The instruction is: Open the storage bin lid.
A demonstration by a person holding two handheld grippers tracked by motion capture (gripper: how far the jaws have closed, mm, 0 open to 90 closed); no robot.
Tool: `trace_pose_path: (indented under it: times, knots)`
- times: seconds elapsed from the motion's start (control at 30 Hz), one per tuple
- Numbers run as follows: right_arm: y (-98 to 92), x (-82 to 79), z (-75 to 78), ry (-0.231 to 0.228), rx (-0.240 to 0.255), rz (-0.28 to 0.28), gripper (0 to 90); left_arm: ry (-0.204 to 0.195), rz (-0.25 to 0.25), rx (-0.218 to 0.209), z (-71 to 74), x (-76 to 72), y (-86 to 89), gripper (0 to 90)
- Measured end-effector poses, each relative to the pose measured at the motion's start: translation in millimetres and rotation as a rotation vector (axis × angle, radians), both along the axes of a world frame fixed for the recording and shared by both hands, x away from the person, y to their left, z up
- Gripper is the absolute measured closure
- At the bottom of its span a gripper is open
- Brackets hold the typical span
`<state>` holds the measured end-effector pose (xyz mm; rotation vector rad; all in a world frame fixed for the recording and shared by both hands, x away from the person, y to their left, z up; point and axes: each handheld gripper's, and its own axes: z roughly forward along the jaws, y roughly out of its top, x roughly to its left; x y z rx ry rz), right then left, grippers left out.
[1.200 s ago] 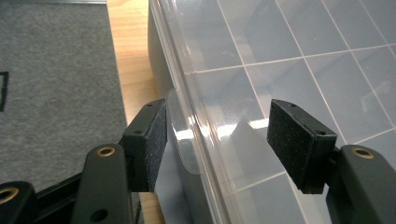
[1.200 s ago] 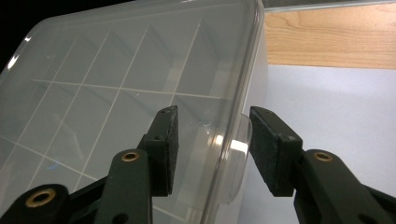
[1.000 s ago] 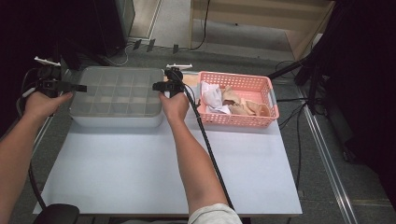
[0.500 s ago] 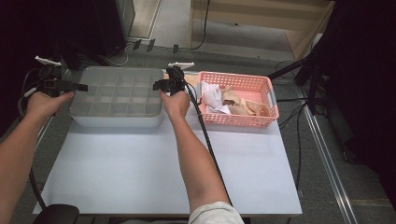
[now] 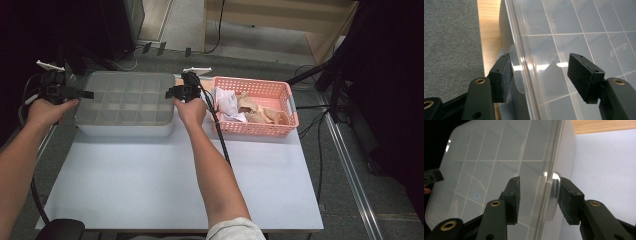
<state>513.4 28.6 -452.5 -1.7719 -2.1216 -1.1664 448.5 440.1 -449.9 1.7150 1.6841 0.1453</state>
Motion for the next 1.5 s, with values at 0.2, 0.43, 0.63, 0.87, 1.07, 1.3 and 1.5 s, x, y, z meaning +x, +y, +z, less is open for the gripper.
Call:
trace_pose_path:
  times: [0.2, 0.43, 0.63, 0.87, 1.07, 1.3, 1.5]
  knots:
    - [3.3, -0.8, -1.6, 0.005, -0.003, -0.005, 51.6, 0.022, 0.0, -0.028, -2.5, 1.1, -1.9, 34.7]
    - [7.5, -2.1, 4.6, 0.035, -0.034, -0.039, 54.3, 0.033, 0.018, -0.022, 2.8, 0.4, -1.8, 38.8]
    - [6.8, -3.0, 7.4, 0.019, -0.038, -0.033, 55.1, 0.031, 0.027, -0.028, 6.6, -1.8, -1.1, 40.5]
    - [5.7, -3.9, 11.4, 0.028, -0.04, -0.03, 56.0, 0.017, 0.031, -0.009, 12.1, -4.8, -2.5, 42.4]
    - [7.0, -6.1, 14.4, 0.031, -0.044, -0.043, 56.0, 0.011, 0.03, 0.001, 14.8, -6.4, -2.8, 42.7]
    - [6.6, -8.2, 18.0, 0.016, -0.058, -0.036, 56.0, -0.024, 0.059, -0.033, 20.5, -9.5, -2.1, 45.0]
    - [2.2, -9.9, 26.7, 0.0, -0.031, -0.04, 59.3, -0.005, 0.055, -0.061, 21.6, -9.6, 2.6, 49.9]
